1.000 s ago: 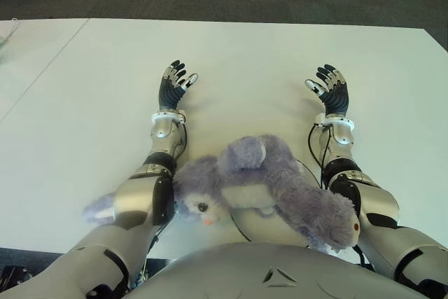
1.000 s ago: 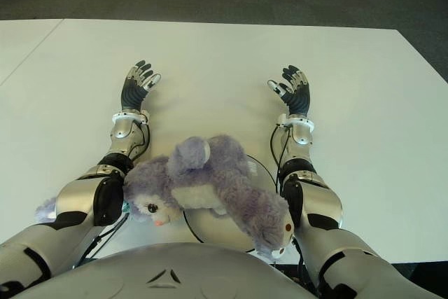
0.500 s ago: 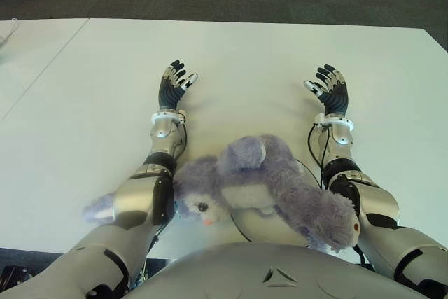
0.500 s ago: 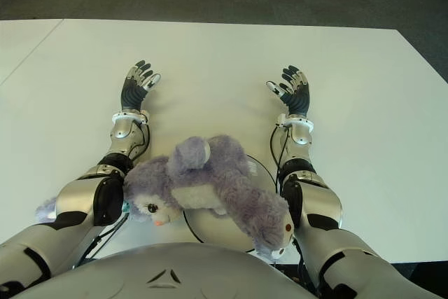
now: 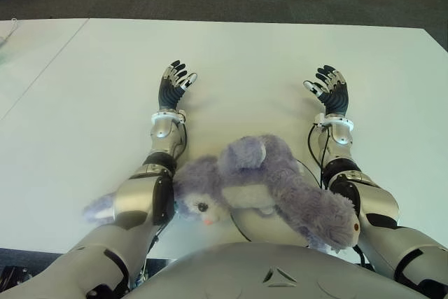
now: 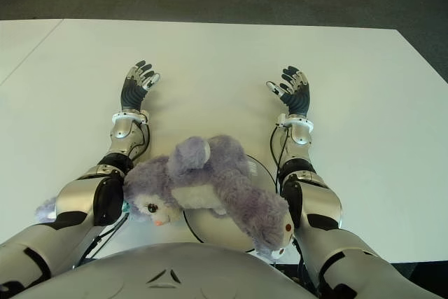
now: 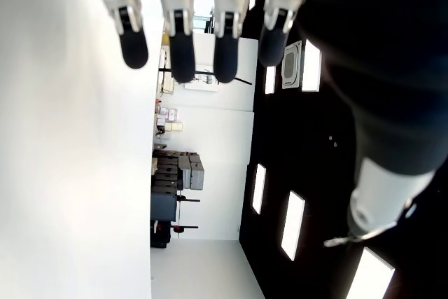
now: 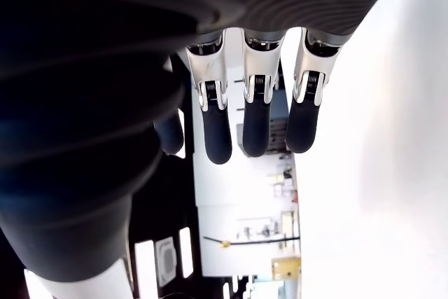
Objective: Put the doll into the plate.
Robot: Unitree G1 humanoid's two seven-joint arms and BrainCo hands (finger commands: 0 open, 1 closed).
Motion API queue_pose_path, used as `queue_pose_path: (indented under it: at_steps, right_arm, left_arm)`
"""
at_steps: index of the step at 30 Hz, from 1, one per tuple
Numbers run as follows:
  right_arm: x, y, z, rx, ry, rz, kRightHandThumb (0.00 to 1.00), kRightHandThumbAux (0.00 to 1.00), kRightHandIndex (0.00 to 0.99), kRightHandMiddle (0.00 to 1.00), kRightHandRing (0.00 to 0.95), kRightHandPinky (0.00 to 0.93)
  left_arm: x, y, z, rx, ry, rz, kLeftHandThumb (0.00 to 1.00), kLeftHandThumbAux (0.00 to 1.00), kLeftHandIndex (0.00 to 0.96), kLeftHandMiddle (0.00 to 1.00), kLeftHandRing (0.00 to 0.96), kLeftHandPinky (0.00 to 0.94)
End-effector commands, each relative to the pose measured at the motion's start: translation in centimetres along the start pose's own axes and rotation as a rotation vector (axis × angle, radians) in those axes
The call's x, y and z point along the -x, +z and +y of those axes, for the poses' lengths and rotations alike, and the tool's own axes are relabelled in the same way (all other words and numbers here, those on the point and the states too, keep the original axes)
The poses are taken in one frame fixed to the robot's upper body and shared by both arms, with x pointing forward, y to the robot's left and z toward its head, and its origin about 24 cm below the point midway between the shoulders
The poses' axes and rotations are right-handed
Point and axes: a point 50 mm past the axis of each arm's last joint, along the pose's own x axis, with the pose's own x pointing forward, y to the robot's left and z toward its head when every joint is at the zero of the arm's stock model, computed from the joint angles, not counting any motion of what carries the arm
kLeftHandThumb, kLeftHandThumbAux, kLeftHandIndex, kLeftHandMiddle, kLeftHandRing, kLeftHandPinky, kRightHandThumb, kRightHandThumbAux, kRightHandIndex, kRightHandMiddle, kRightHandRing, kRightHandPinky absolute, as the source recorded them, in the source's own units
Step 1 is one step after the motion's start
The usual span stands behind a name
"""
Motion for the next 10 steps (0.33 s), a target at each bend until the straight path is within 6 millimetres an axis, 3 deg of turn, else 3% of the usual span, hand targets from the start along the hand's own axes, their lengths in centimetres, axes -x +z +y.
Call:
queue_pose_path:
  at_steps: [1, 10]
  right_arm:
    - [11.30, -10.61, -0.21, -0.044, -0.073, 0.478, 0.019, 0.874, 0.210, 0.244, 0.243, 0.254]
    - [11.33, -10.60, -0.23, -0.033, -0.073, 0.476, 0.008, 0.872, 0.203, 0.240, 0.236, 0.242]
  left_arm:
    - [7.93, -9.60, 0.08, 0.080, 0.103, 0.453, 0.000, 0.683, 0.158, 0.187, 0.169, 0.144]
    - [7.96, -9.63, -0.05, 0.074, 0.110, 0.456, 0.000, 0.696, 0.154, 0.190, 0.175, 0.167]
